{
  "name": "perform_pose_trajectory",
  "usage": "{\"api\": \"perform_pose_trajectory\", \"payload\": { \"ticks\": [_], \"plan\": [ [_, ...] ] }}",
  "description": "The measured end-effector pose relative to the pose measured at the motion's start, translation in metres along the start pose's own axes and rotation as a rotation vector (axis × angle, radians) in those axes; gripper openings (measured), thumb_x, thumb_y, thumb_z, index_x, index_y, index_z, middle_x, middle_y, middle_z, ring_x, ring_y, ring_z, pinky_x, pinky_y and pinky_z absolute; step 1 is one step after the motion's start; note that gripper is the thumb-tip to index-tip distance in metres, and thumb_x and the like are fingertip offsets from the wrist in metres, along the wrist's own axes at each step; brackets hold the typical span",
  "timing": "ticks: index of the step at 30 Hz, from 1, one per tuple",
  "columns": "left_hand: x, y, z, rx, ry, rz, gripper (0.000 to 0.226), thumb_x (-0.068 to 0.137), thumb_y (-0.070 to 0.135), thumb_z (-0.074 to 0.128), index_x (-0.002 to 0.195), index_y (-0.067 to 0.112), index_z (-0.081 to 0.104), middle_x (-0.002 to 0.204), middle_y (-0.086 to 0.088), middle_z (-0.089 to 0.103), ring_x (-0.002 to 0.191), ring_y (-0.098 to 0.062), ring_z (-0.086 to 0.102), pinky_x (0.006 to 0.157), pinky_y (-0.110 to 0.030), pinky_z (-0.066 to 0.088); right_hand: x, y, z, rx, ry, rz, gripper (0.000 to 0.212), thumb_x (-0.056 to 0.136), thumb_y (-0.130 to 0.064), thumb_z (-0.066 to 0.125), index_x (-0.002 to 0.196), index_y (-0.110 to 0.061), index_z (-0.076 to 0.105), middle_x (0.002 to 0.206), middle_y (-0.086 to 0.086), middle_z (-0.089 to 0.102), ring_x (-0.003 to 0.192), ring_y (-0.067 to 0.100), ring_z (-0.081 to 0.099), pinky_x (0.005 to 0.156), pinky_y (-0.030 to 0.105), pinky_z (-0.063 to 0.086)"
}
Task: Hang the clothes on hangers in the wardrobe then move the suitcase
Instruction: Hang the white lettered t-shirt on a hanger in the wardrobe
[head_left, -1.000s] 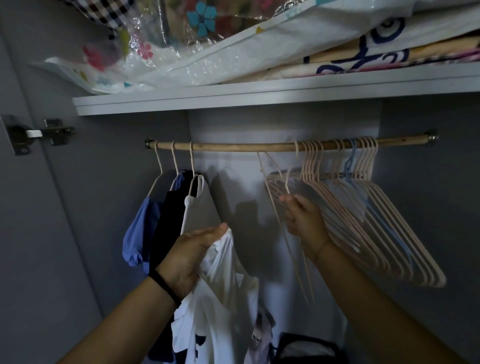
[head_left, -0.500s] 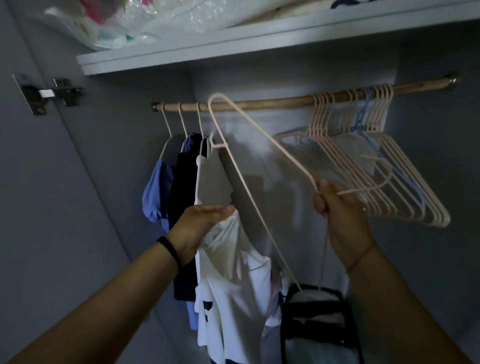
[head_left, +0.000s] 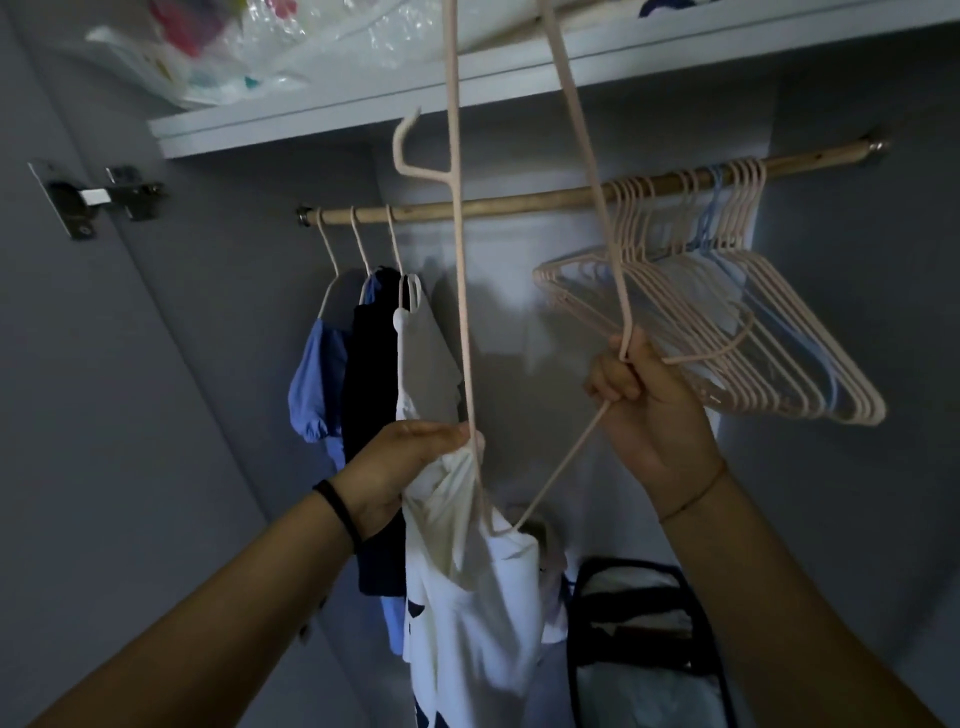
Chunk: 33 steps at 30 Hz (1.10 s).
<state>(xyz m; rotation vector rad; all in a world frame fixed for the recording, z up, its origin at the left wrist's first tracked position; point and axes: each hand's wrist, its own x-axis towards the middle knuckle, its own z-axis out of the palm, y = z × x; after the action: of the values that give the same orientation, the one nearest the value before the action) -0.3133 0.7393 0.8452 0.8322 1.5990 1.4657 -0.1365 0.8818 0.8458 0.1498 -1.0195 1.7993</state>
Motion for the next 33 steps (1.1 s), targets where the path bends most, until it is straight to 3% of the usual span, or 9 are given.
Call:
{"api": "perform_pose_trajectory", "payload": {
  "ticks": [4, 7, 10, 17, 20, 22, 27, 30, 33],
  "plan": [
    [-0.003, 0.012, -0.005, -0.095, -0.057, 0.020, 0.014, 0.083, 0.014, 0.063, 0.083, 0.003, 0.071, 0.076, -0.011, 0.071, 0.068, -0.020, 0.067, 0.067, -0.026, 0.057, -0.011, 0.021, -0.008, -0.095, -0.036, 0.059, 0.019, 0.075, -0.041, 0.065, 0.067, -0.025, 0.068, 0.047, -0.016, 0.040, 0.045, -0.001, 0.031, 0.054, 0.019, 0.024],
    [-0.005, 0.026, -0.010, -0.149, -0.061, 0.081, 0.016, 0.082, 0.014, 0.061, 0.075, 0.008, 0.074, 0.072, -0.008, 0.071, 0.066, -0.017, 0.067, 0.064, -0.023, 0.057, -0.021, 0.039, -0.015, -0.185, 0.101, 0.155, 0.033, 0.085, -0.029, 0.052, 0.056, -0.023, 0.065, 0.043, -0.014, 0.035, 0.044, 0.001, 0.029, 0.053, 0.020, 0.022],
    [-0.005, 0.038, -0.020, -0.211, -0.006, 0.134, 0.015, 0.088, 0.015, 0.057, 0.083, 0.006, 0.069, 0.074, -0.005, 0.071, 0.067, -0.014, 0.067, 0.064, -0.023, 0.058, -0.029, 0.051, -0.021, -0.421, 0.165, 0.204, 0.048, 0.095, -0.013, 0.044, 0.051, -0.022, 0.060, 0.047, -0.013, 0.037, 0.047, 0.003, 0.031, 0.055, 0.020, 0.025],
    [-0.002, 0.039, -0.053, -0.284, -0.042, 0.072, 0.024, 0.082, 0.028, 0.056, 0.088, 0.011, 0.072, 0.086, -0.008, 0.072, 0.077, -0.020, 0.069, 0.071, -0.036, 0.058, -0.037, 0.044, -0.034, -0.707, 0.119, 0.228, 0.031, 0.095, -0.008, 0.047, 0.066, -0.011, 0.055, 0.049, -0.009, 0.037, 0.049, 0.005, 0.031, 0.054, 0.017, 0.031],
    [0.000, 0.030, -0.056, -0.281, 0.054, 0.079, 0.023, 0.091, 0.022, 0.054, 0.084, 0.008, 0.072, 0.080, -0.009, 0.073, 0.069, -0.019, 0.070, 0.063, -0.033, 0.059, -0.035, 0.034, -0.041, -0.806, 0.087, 0.214, 0.033, 0.095, -0.005, 0.048, 0.062, -0.003, 0.051, 0.050, -0.007, 0.036, 0.051, 0.007, 0.030, 0.063, 0.023, 0.034],
    [0.001, 0.025, -0.059, -0.284, 0.098, 0.081, 0.028, 0.093, 0.020, 0.053, 0.078, 0.009, 0.074, 0.076, -0.009, 0.073, 0.066, -0.018, 0.070, 0.058, -0.029, 0.059, -0.032, 0.026, -0.049, -0.844, 0.088, 0.216, 0.030, 0.095, -0.006, 0.047, 0.073, 0.014, 0.050, 0.052, -0.002, 0.035, 0.050, 0.006, 0.031, 0.055, 0.018, 0.031],
    [0.009, 0.018, -0.066, -0.316, 0.222, 0.122, 0.016, 0.092, 0.016, 0.055, 0.093, 0.004, 0.066, 0.070, -0.005, 0.072, 0.066, -0.015, 0.066, 0.057, -0.023, 0.056, -0.037, 0.009, -0.060, -0.963, 0.029, 0.285, 0.029, 0.095, -0.007, 0.048, 0.081, 0.018, 0.051, 0.055, 0.004, 0.035, 0.049, 0.006, 0.033, 0.048, 0.013, 0.030],
    [0.010, 0.015, -0.066, -0.292, 0.296, 0.154, 0.014, 0.088, 0.018, 0.062, 0.080, 0.008, 0.067, 0.067, -0.005, 0.070, 0.066, -0.017, 0.064, 0.059, -0.025, 0.056, -0.042, -0.001, -0.060, -1.040, -0.024, 0.322, 0.027, 0.093, -0.008, 0.052, 0.079, 0.015, 0.053, 0.058, 0.011, 0.037, 0.052, 0.011, 0.035, 0.049, 0.017, 0.031],
    [0.004, 0.013, -0.057, -0.092, 0.359, 0.282, 0.019, 0.086, 0.019, 0.066, 0.069, 0.010, 0.069, 0.063, -0.002, 0.068, 0.060, -0.014, 0.063, 0.057, -0.024, 0.052, -0.044, -0.006, -0.056, -1.099, -0.070, 0.338, 0.027, 0.091, -0.006, 0.055, 0.075, 0.016, 0.053, 0.054, 0.006, 0.038, 0.049, 0.008, 0.036, 0.050, 0.019, 0.030]
  ]
}}
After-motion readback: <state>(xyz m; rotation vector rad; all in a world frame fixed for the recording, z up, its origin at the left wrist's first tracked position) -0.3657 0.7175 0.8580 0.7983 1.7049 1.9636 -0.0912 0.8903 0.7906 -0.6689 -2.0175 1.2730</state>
